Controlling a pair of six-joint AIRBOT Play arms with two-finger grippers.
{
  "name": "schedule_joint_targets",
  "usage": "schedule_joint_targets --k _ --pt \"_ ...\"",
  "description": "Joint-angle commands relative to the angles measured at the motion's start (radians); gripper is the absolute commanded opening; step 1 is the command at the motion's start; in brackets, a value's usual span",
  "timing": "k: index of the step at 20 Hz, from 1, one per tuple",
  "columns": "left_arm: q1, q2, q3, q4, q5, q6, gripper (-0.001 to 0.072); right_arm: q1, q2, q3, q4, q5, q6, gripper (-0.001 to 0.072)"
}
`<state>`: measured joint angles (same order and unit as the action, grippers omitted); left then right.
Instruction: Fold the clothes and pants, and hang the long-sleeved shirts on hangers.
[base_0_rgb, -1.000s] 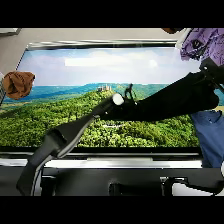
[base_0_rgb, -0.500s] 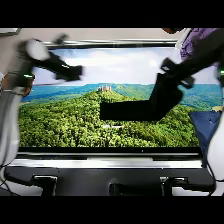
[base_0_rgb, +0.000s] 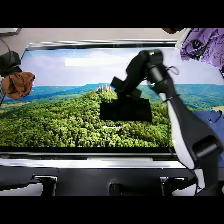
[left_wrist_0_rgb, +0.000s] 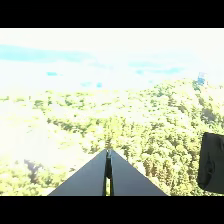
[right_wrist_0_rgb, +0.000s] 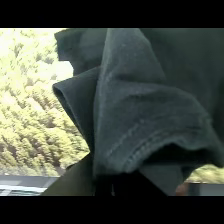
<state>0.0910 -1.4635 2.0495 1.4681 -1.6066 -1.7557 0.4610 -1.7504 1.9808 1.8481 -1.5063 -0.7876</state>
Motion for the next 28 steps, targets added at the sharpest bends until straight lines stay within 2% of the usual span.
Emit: schedule_joint_targets --k 1,7,12,13,14,16,18,19,21,25,28 --pt "0.030 0.012 -0.015 0.002 -0.013 0.003 0.0019 0.067 -0.076 0.001 0.037 0.072 0.052 0.0025" --pt "0.030 0.012 -0.041 -0.002 -0.018 0.002 0.0020 0.084 -0.163 0.001 0.036 0.182 0.064 0.0026" --pt "0.021 0.012 -0.041 -0.002 -0.027 0.002 0.0020 0.084 -0.190 0.001 0.023 0.330 0.066 0.0027" --pt "0.019 0.012 -0.041 -0.002 -0.027 0.002 0.0020 0.084 -0.193 0.001 0.016 0.377 0.057 0.0048" --pt "0.011 0.012 -0.041 -0.001 -0.027 0.002 0.0019 0.084 -0.196 0.001 0.015 0.433 0.039 0.0155" --pt "0.004 0.012 -0.041 -0.002 -0.027 0.002 0.0019 0.082 -0.193 0.002 0.015 0.524 0.032 0.0322" --pt "-0.006 0.012 -0.041 -0.002 -0.027 0.002 0.0019 0.060 -0.179 0.002 0.032 0.552 0.005 0.0492" --pt "-0.009 0.012 -0.041 -0.002 -0.027 0.002 0.0020 0.035 -0.163 0.002 0.052 0.530 -0.019 0.0493" --pt "-0.014 0.012 -0.041 -0.002 -0.027 0.002 0.0019 -0.063 -0.116 0.002 0.113 0.413 -0.141 0.0493" --pt "-0.013 0.013 -0.041 -0.002 -0.025 0.002 0.0019 -0.379 0.002 0.001 0.193 0.146 -0.502 0.0491" --pt "-0.013 0.013 -0.040 -0.002 -0.024 0.002 0.0019 -0.622 0.019 -0.023 0.287 0.031 -0.694 0.0490"
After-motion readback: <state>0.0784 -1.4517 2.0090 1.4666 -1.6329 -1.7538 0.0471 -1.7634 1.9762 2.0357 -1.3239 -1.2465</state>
